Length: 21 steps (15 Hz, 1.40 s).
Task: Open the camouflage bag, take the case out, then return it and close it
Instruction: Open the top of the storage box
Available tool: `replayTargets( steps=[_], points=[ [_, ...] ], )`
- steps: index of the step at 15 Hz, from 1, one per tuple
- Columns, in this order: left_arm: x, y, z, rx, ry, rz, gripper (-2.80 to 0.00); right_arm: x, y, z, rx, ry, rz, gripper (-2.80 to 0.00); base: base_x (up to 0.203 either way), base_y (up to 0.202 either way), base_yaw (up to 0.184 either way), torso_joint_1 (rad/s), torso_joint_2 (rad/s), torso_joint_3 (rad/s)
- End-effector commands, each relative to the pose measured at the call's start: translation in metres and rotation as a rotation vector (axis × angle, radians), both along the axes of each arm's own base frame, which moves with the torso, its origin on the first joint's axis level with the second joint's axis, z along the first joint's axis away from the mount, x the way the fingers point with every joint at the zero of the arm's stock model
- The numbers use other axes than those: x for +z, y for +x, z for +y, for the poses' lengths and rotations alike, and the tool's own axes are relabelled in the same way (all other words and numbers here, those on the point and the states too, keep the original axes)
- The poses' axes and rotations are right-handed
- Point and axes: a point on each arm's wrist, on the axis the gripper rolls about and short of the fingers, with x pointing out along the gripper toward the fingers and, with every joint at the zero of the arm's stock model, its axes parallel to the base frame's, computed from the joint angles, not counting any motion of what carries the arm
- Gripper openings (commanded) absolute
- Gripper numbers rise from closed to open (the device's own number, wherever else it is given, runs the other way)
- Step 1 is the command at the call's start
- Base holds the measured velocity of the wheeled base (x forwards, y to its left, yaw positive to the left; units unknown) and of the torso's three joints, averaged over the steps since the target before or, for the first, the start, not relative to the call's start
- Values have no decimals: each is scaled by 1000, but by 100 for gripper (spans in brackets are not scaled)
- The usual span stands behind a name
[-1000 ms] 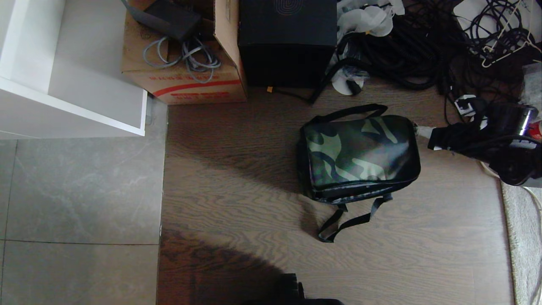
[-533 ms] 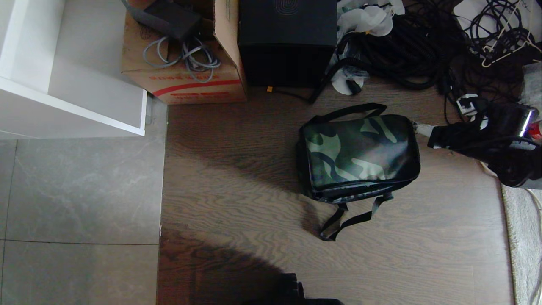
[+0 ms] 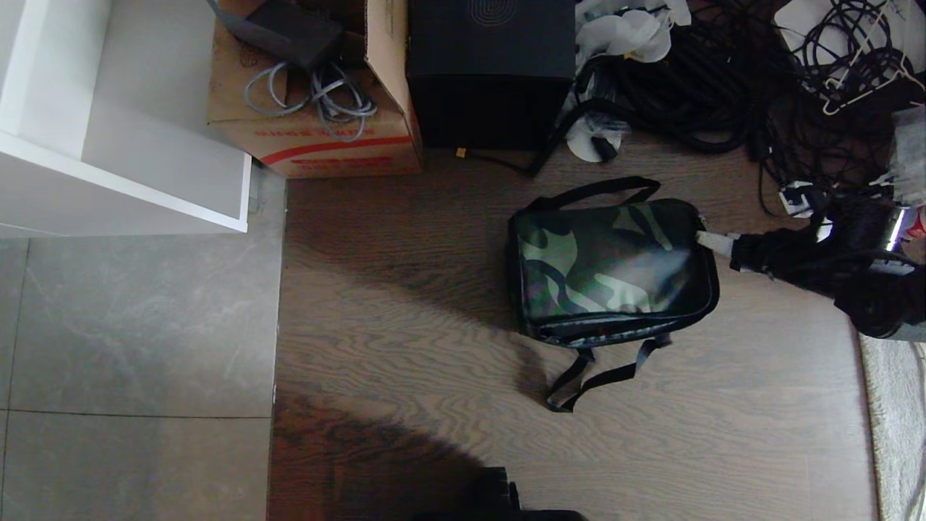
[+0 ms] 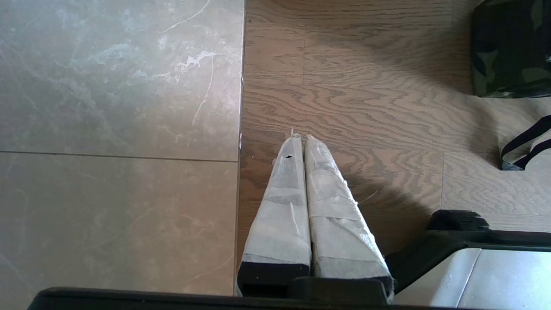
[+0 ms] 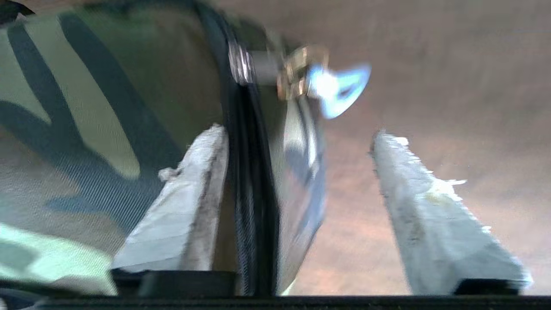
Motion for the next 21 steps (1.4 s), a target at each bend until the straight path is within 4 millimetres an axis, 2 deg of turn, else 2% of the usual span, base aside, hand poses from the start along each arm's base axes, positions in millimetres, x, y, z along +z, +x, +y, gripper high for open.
replayTargets(
  steps=[1, 5, 7, 10, 14, 18, 19, 21],
  points=[
    [0, 0, 0, 0, 0, -1, -280, -8, -3, 1, -6, 74, 48, 0, 0, 0, 0, 0, 0, 0],
    [0, 0, 0, 0, 0, -1, -280, -28, -6, 4, -42, 322, 180, 0, 0, 0, 0, 0, 0, 0],
    [0, 0, 0, 0, 0, -1, -280, -35, -10, 17, -40, 450, 250, 0, 0, 0, 0, 0, 0, 0],
    [0, 0, 0, 0, 0, -1, -280, -33, -14, 34, -44, 672, 328, 0, 0, 0, 0, 0, 0, 0],
    [0, 0, 0, 0, 0, -1, -280, -38, -38, 66, 21, 691, 363, 0, 0, 0, 0, 0, 0, 0],
    [0, 0, 0, 0, 0, -1, -280, -48, -85, 103, 84, 711, 499, 0, 0, 0, 0, 0, 0, 0],
    [0, 0, 0, 0, 0, -1, -280, -49, -90, 107, 91, 717, 514, 0, 0, 0, 0, 0, 0, 0],
    [0, 0, 0, 0, 0, -1, -280, -44, -86, 103, 93, 682, 471, 0, 0, 0, 0, 0, 0, 0]
  ],
)
